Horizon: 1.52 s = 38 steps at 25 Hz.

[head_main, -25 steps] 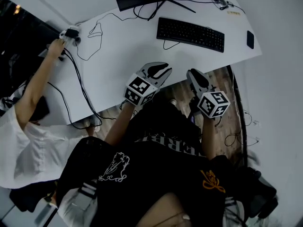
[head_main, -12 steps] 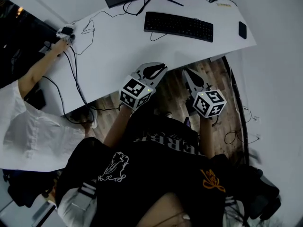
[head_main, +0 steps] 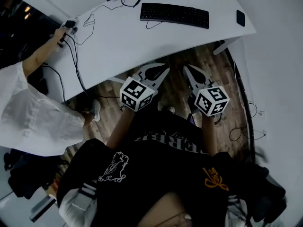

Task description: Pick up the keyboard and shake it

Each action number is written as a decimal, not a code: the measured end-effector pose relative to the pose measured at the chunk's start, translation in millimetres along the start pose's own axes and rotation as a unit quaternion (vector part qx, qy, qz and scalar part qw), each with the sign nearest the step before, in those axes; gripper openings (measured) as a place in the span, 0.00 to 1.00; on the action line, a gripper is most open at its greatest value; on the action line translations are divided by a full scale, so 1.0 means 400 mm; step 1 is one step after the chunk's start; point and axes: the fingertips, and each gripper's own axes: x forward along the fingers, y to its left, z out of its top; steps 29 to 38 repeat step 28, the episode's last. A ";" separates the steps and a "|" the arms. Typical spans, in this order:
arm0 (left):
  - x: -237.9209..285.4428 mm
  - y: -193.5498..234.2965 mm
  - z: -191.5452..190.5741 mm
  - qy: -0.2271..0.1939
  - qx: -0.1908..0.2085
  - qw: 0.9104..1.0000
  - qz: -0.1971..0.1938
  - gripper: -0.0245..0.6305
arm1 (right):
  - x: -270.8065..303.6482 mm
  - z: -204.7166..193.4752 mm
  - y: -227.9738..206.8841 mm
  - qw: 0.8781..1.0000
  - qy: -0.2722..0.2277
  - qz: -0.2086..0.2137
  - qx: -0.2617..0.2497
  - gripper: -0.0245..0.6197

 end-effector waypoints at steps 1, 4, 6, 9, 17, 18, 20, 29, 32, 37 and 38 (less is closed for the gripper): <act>-0.003 -0.018 -0.003 -0.001 0.001 1.000 0.000 0.09 | -0.015 -0.005 0.003 1.000 -0.001 0.001 -0.002 0.06; -0.009 -0.063 -0.009 -0.004 0.001 1.000 0.001 0.09 | -0.055 -0.015 0.015 1.000 0.000 0.005 -0.016 0.06; -0.013 -0.088 -0.012 -0.007 -0.001 1.000 0.001 0.09 | -0.076 -0.021 0.023 1.000 0.000 0.007 -0.024 0.06; -0.016 -0.115 -0.016 -0.008 0.002 1.000 0.001 0.09 | -0.095 -0.026 0.034 0.999 0.000 0.013 -0.032 0.06; -0.030 -0.152 -0.016 -0.016 0.006 1.000 0.005 0.09 | -0.117 -0.035 0.066 0.998 0.003 0.029 -0.052 0.06; -0.031 -0.154 -0.016 -0.017 0.006 1.000 0.004 0.09 | -0.118 -0.035 0.068 0.998 0.003 0.030 -0.054 0.06; -0.032 -0.158 -0.015 -0.018 0.008 1.000 0.004 0.09 | -0.120 -0.032 0.073 0.998 0.002 0.032 -0.058 0.06; -0.043 -0.186 -0.012 -0.017 0.012 1.000 0.003 0.09 | -0.147 -0.033 0.086 0.998 -0.002 0.033 -0.062 0.06; -0.043 -0.186 -0.012 -0.017 0.012 1.000 0.003 0.09 | -0.147 -0.033 0.086 0.998 -0.002 0.033 -0.062 0.06; -0.043 -0.186 -0.012 -0.017 0.012 1.000 0.003 0.09 | -0.147 -0.033 0.086 0.998 -0.002 0.033 -0.062 0.06; -0.043 -0.186 -0.012 -0.017 0.012 1.000 0.003 0.09 | -0.147 -0.033 0.086 0.998 -0.002 0.033 -0.062 0.06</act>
